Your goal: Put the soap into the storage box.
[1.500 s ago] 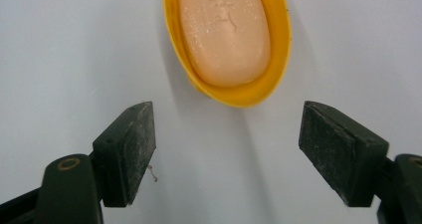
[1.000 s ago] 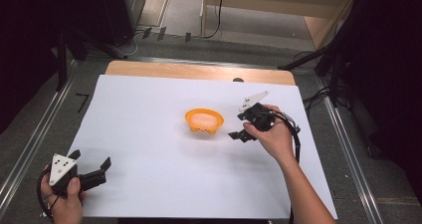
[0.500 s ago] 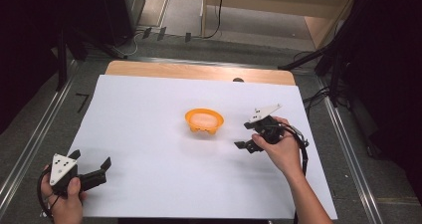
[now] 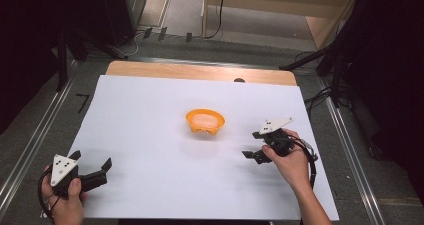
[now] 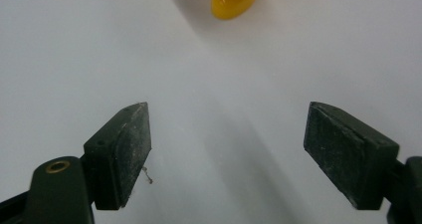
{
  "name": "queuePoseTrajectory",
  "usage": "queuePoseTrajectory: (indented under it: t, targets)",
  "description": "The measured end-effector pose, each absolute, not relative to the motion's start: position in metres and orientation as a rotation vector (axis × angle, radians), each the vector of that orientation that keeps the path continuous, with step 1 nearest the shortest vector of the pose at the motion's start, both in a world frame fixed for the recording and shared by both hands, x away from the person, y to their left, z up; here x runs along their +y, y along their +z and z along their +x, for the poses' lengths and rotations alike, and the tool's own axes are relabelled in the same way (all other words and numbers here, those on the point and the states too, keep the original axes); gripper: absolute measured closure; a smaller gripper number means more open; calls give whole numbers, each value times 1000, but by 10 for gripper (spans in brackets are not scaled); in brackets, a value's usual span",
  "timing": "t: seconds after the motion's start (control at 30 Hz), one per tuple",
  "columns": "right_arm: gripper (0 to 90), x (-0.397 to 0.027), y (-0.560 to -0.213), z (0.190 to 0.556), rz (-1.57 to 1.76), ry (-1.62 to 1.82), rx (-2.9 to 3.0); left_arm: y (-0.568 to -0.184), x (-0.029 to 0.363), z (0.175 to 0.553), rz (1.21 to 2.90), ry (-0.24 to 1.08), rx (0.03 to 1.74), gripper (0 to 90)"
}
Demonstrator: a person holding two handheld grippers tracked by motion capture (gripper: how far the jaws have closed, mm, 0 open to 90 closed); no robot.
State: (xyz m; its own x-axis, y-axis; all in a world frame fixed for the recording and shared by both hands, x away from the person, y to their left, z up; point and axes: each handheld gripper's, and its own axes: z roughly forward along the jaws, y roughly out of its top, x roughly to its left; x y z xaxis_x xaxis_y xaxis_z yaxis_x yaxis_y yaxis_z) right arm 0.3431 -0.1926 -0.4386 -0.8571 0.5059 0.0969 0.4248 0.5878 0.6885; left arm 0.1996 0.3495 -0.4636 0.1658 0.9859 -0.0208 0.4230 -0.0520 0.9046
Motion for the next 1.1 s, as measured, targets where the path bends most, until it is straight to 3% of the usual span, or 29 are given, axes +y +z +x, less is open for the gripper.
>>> queuePoseTrajectory:
  t: [1.1]
  targets:
    - [200,-244,-476,299,891,1161,2624,-464,349,199,1610,857,1382,0]
